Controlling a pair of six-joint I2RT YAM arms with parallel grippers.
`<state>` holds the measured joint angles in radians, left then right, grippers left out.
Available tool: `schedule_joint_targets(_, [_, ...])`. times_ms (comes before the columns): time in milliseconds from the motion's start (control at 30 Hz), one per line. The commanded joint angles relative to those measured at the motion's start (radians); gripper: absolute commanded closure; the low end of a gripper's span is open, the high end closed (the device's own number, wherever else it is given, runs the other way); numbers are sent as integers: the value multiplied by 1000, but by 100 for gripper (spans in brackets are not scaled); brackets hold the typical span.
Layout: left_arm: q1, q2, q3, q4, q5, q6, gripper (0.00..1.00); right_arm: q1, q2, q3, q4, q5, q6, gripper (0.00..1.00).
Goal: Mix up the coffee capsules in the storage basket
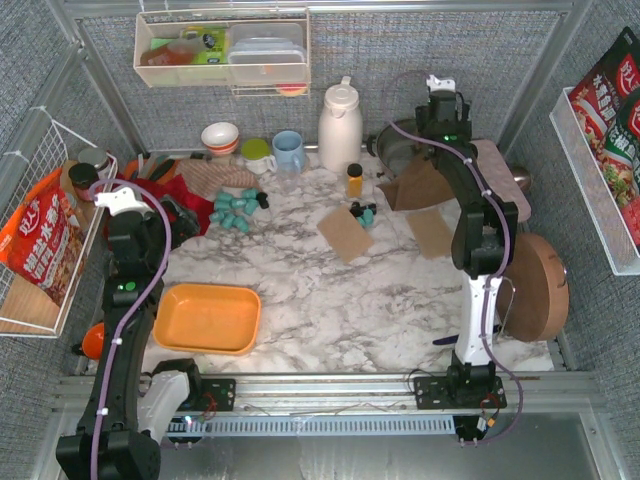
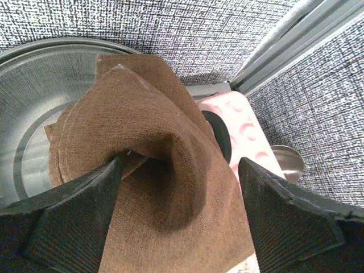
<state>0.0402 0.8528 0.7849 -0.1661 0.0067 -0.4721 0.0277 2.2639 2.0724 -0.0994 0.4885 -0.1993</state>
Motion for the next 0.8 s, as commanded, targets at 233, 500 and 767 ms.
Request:
schedule_joint_targets(233, [1, -15, -1, -7, -65, 22, 1, 73, -168, -103, 56, 69, -140, 1])
schedule_joint_targets(500, [1, 0, 2, -16, -80, 30, 1, 159, -325, -220, 128, 126, -176, 1])
schedule_joint_targets(767, [0, -20, 4, -21, -73, 35, 1, 322, -529, -473, 184, 145, -165, 1])
